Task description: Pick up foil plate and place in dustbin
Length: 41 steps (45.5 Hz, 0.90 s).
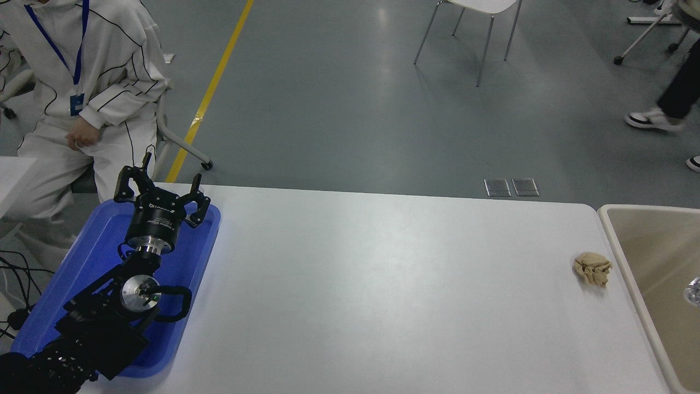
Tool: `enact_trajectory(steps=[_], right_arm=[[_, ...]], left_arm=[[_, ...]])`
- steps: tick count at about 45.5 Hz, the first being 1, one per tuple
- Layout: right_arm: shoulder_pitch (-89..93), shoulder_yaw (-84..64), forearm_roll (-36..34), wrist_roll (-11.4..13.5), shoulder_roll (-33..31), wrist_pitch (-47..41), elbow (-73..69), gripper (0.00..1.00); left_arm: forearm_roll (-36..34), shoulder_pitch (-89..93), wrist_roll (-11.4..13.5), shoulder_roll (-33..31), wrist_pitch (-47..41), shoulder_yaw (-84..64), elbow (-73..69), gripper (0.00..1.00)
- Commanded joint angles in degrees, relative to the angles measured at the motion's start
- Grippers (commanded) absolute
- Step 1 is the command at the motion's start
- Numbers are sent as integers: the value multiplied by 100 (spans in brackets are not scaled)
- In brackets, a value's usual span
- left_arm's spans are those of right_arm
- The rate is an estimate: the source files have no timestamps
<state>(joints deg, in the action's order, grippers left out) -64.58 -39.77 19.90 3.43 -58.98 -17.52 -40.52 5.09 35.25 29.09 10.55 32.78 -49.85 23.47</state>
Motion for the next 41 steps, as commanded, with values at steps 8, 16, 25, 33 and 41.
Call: enact_trajectory(steps=[8,16,25,33,41], right_arm=[[2238,1568,-689,-9,1503,1014,2170,0],[2546,1964,-689,-18,1767,1198,2698,0],[2862,2017,-680,-9,2074,1761,2971,0],[3047,2043,-680,0,2312,2191,3085,0],[3047,2210,-689,-9,2383,2385,3112,0]], left_arm=[[0,0,0,0,0,2,8,100],[0,0,0,0,0,2,-1,100],[0,0,0,0,0,2,8,100],[0,0,0,0,0,2,8,100],[0,0,0,0,0,2,-1,100]])
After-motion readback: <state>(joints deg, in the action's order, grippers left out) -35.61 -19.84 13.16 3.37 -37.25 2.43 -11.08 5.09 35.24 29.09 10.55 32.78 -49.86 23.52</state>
